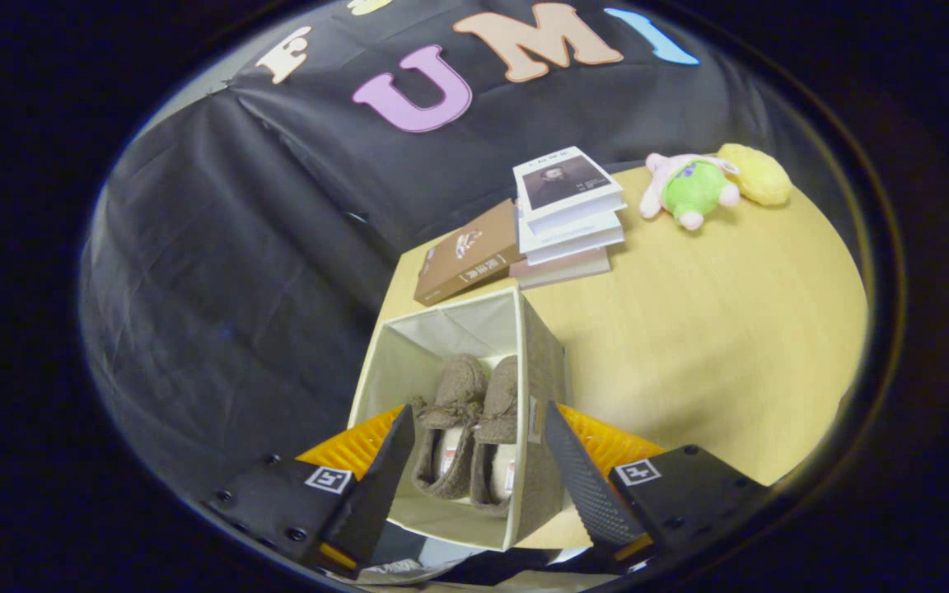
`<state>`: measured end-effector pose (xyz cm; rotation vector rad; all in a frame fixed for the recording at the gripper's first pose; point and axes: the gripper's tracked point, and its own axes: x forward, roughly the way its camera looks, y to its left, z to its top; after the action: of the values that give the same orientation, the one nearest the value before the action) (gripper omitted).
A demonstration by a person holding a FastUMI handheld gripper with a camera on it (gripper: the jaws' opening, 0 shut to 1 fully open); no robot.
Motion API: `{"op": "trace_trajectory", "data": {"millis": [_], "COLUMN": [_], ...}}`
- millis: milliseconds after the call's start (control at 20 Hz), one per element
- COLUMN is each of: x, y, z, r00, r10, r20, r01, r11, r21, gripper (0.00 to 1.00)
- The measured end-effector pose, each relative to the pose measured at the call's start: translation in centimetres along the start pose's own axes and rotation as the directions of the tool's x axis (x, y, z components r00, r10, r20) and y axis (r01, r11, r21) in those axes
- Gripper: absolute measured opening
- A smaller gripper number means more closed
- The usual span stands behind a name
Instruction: Open the storage box then place both shoes into the box .Put the left shoe in first, then the right shoe, with the right side of both shoes facing outward in a uniform manner.
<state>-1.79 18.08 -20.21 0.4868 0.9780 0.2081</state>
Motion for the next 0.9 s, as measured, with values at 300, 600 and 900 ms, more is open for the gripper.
{"op": "trace_trajectory", "data": {"millis": [300,600,900], "x": [-3.8,-9.4,-15.7], "y": [-1.0,-5.0,-10.1], "z": [3.7,8.0,11.9], "r00": [0.99,0.956,0.896], "r10": [0.057,0.058,0.021], "r20": [0.127,0.287,0.443], "r01": [-0.044,0.007,0.104], "r11": [0.993,0.975,0.961], "r21": [-0.105,-0.22,-0.257], "gripper": [1.0,1.0,1.0]}}
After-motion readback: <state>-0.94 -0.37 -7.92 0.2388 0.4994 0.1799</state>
